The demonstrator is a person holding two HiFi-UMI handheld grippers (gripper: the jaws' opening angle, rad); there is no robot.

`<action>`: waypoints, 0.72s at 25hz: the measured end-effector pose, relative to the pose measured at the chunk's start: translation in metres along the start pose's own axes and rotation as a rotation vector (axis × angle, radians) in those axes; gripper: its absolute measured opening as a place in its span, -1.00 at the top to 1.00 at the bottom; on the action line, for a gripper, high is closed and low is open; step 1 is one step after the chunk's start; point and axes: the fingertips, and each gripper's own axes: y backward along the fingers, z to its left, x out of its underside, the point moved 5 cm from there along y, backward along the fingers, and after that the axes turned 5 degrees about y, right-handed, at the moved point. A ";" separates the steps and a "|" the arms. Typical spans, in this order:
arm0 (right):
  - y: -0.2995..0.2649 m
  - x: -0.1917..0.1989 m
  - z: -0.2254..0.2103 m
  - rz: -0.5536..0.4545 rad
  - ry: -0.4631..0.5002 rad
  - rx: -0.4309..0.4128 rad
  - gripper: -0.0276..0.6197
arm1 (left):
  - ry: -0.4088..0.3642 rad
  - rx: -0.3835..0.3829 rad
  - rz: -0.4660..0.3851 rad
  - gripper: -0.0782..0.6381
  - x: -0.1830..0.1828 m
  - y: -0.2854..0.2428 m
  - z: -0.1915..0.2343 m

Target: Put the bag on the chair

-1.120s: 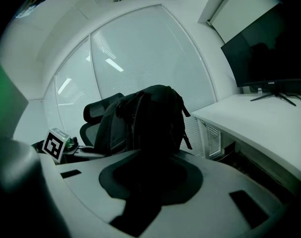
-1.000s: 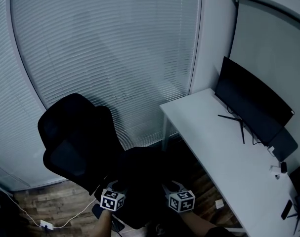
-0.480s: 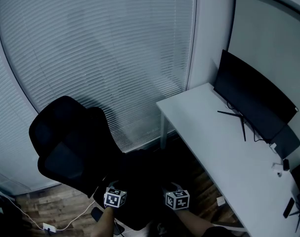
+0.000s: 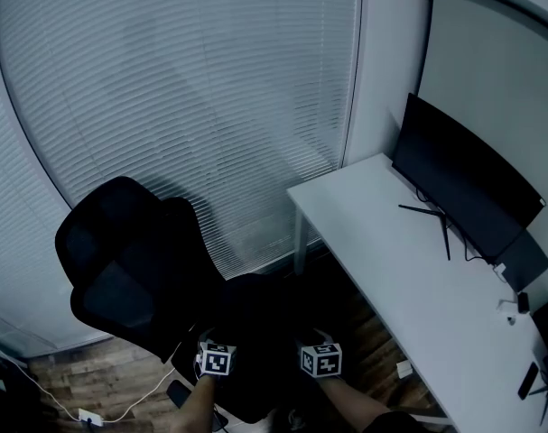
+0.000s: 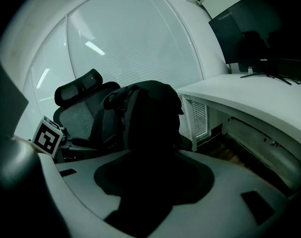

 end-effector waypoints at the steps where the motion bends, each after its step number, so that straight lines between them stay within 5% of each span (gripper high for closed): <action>1: -0.001 0.000 -0.001 0.006 0.004 0.006 0.35 | -0.002 -0.012 0.004 0.03 0.001 -0.001 0.001; 6: -0.006 0.003 -0.006 0.023 0.003 0.036 0.27 | -0.004 0.016 0.046 -0.18 0.011 -0.006 -0.001; 18: 0.008 0.013 0.008 0.034 0.005 0.034 0.27 | 0.008 0.045 -0.004 -0.19 0.014 0.019 -0.007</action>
